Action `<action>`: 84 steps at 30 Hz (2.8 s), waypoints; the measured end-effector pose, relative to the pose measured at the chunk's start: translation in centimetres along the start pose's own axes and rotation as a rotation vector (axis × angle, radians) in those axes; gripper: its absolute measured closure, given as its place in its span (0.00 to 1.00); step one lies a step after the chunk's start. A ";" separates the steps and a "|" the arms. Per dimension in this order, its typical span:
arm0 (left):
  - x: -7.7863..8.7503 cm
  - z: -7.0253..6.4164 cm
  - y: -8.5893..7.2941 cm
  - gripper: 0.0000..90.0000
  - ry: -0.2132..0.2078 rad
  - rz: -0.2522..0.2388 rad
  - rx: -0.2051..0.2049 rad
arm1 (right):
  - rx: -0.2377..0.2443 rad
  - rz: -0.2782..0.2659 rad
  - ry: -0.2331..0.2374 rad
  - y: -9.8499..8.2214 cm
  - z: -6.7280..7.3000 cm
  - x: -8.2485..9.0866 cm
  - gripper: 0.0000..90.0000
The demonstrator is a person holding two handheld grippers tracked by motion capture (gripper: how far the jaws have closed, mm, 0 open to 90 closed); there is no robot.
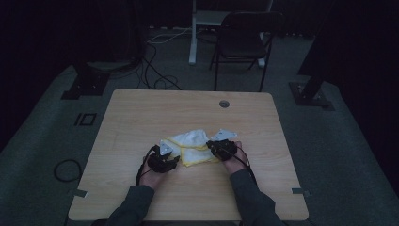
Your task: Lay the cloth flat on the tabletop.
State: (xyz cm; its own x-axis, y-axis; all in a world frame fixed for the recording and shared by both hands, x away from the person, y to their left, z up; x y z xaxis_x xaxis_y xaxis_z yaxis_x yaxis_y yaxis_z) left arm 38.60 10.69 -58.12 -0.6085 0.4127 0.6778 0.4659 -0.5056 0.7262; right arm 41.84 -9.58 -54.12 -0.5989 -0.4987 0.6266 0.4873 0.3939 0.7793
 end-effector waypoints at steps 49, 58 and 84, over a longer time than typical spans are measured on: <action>0.3 0.9 -0.5 0.63 0.011 0.011 0.021 | 0.044 0.053 0.176 0.0 6.5 -2.4 0.67; 0.2 0.9 -0.6 0.62 0.015 0.004 0.020 | 0.114 0.096 0.157 -1.0 7.6 -4.0 0.64; 0.2 1.7 -0.8 0.63 0.024 0.001 0.047 | 0.023 0.050 0.201 0.3 5.8 -2.7 0.94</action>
State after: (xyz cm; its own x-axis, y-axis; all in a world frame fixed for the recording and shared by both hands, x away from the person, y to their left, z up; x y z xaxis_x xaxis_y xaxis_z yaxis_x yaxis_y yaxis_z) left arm 39.19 12.46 -58.36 -0.6234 0.3933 0.6758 0.4957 -0.4697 0.7305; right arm 39.91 -3.62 -55.49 -0.4340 -0.6212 0.6524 0.4972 0.4388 0.7485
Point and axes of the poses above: each handheld gripper's, and its own axes: x roughly backward along the jaws, y roughly out of its top, z roughly to its left, the point moved 6 cm from there along -x, roughly forward along the jaws, and after that the axes turned 7 degrees about -x, right-handed, at the moved point
